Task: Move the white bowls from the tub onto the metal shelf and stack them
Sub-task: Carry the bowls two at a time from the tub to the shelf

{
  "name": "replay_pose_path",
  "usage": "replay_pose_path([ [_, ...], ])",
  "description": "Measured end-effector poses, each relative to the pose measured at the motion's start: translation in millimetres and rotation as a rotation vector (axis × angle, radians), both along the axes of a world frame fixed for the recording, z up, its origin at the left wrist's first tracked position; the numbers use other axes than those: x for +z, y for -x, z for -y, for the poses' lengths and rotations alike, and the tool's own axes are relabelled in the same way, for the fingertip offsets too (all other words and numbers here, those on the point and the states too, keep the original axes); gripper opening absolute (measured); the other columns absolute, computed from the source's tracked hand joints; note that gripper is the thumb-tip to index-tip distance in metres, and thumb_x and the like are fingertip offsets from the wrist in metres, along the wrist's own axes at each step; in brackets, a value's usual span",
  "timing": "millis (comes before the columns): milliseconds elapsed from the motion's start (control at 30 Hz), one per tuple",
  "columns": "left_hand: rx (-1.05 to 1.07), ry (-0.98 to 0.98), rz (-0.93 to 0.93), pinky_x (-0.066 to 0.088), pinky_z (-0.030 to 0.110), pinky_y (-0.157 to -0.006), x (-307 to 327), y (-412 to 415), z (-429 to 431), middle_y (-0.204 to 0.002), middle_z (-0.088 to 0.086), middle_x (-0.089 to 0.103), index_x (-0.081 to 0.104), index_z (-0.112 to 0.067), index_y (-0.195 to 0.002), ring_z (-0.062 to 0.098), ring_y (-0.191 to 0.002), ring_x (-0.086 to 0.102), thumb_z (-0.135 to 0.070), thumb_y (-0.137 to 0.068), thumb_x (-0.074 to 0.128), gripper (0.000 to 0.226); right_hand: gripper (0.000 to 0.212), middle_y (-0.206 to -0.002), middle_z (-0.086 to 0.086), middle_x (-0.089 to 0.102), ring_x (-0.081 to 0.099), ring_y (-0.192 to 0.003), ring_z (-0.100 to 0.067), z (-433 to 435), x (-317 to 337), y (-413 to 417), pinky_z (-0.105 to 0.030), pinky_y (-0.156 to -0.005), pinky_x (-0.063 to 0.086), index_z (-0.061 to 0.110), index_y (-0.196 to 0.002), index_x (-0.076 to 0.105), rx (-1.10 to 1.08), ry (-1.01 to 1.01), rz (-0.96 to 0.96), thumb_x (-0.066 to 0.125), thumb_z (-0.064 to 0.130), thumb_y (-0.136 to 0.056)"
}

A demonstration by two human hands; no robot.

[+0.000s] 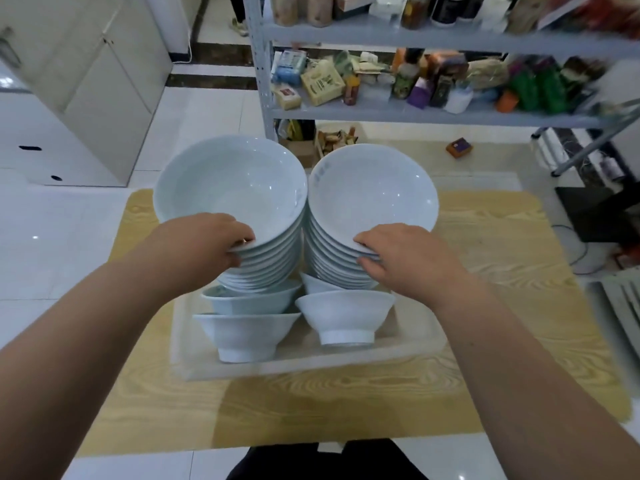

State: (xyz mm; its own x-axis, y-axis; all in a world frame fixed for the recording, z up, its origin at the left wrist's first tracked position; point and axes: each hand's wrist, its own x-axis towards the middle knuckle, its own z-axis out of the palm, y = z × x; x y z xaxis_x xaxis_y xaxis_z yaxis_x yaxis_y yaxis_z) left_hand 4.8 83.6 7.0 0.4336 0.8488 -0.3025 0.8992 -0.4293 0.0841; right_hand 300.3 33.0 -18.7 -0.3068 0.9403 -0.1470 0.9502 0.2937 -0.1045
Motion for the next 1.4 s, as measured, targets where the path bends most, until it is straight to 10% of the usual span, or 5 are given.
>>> replay_pose_path([
  [200, 0.048, -0.199, -0.041, 0.051, 0.036, -0.081, 18.1, -8.0, 7.9, -0.114, -0.005, 0.064, 0.063, -0.03, -0.114, 0.02, -0.101, 0.06, -0.012, -0.096, 0.049, 0.029, 0.016, -0.094, 0.004, 0.058, 0.056, -0.091, -0.019, -6.7, 5.7, -10.0, -0.034, -0.069, 0.043, 0.024, -0.097, 0.057, 0.054, 0.03, -0.093, 0.048, 0.036, -0.101],
  [400, 0.168, -0.532, 0.002, 0.042, 0.031, -0.06, 36.4, -18.2, 50.7, -0.099, 0.0, 0.068, 0.062, -0.023, -0.113, 0.032, -0.078, 0.064, 0.001, -0.087, 0.054, 0.036, 0.006, -0.071, -0.006, 0.064, 0.06, -0.061, -0.03, 4.1, 19.3, -22.2, -0.032, -0.052, 0.039, 0.01, -0.088, 0.066, 0.211, -0.477, -0.185, 0.062, 0.007, -0.09],
  [600, 0.365, -0.782, 0.008, 0.04, 0.036, -0.054, 65.8, -5.8, 158.7, -0.084, 0.013, 0.069, 0.066, -0.012, -0.104, 0.04, -0.063, 0.059, 0.008, -0.08, 0.062, 0.032, 0.017, -0.08, -0.007, 0.067, 0.06, -0.071, -0.027, 37.5, 21.6, -2.0, -0.037, -0.067, 0.043, 0.007, -0.105, 0.068, 0.428, -0.646, -0.409, 0.056, 0.007, -0.093],
  [867, 0.832, -0.625, -0.155, 0.025, 0.027, -0.056, 27.8, 28.1, 352.4, -0.07, 0.005, 0.067, 0.071, -0.014, -0.096, 0.034, -0.055, 0.056, 0.003, -0.068, 0.051, 0.038, 0.028, -0.077, -0.008, 0.066, 0.061, -0.07, -0.034, 91.0, 4.8, 91.6, -0.042, -0.066, 0.046, 0.007, -0.098, 0.069, 0.843, -0.578, -0.607, 0.043, 0.014, -0.1],
  [1400, 1.695, -0.49, -0.365, 0.022, 0.028, -0.056, -2.8, 31.5, 751.9, -0.066, 0.001, 0.062, 0.068, -0.014, -0.091, 0.03, -0.055, 0.054, 0.004, -0.065, 0.072, 0.032, 0.03, -0.081, -0.001, 0.068, 0.063, -0.074, -0.031, 387.0, -12.2, 355.0, -0.036, -0.073, 0.045, 0.012, -0.098, 0.07, 1.639, -0.289, -0.745, 0.078, -0.003, -0.073],
])
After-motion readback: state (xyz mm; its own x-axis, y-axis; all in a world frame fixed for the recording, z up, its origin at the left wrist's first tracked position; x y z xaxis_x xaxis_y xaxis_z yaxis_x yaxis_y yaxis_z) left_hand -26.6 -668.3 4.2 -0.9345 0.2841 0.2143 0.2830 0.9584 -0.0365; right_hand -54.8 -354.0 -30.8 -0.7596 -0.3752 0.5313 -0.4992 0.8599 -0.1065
